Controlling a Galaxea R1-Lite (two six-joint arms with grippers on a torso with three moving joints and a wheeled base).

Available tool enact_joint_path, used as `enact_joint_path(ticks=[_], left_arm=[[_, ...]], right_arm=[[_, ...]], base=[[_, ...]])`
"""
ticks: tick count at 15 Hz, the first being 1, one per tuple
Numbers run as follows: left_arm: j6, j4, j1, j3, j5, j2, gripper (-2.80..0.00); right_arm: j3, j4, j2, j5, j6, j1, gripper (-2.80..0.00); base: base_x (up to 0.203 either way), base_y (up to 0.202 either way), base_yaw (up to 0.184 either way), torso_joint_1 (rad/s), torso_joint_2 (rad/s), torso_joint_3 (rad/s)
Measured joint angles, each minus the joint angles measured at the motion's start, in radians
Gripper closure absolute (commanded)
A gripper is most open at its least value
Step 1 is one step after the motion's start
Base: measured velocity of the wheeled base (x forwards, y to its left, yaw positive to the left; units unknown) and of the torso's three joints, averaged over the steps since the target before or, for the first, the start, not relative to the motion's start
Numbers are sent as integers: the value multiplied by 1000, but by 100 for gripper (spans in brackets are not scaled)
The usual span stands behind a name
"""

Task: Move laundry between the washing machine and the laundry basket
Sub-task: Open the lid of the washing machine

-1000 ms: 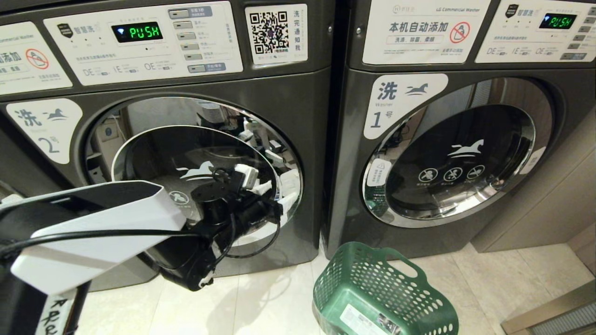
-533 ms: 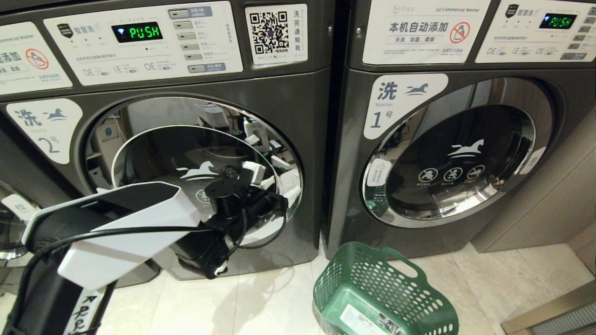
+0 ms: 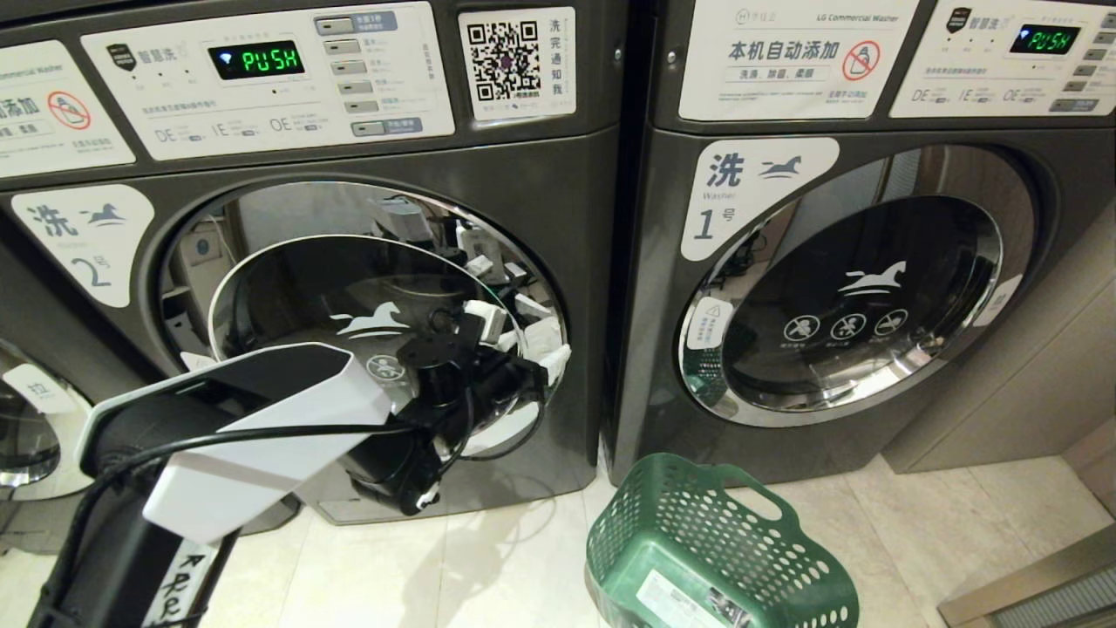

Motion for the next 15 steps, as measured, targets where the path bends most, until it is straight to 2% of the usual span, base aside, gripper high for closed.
enact_joint_path(ticks=[8, 15], left_arm=[[-6, -5, -28, 32, 0, -14, -280], [-14, -45, -31, 173, -2, -62, -280]], right_arm=[[0, 0, 0, 0, 0, 0, 0], [0, 0, 0, 0, 0, 0, 0]], base=[[0, 0, 0, 0, 0, 0], [0, 0, 0, 0, 0, 0]])
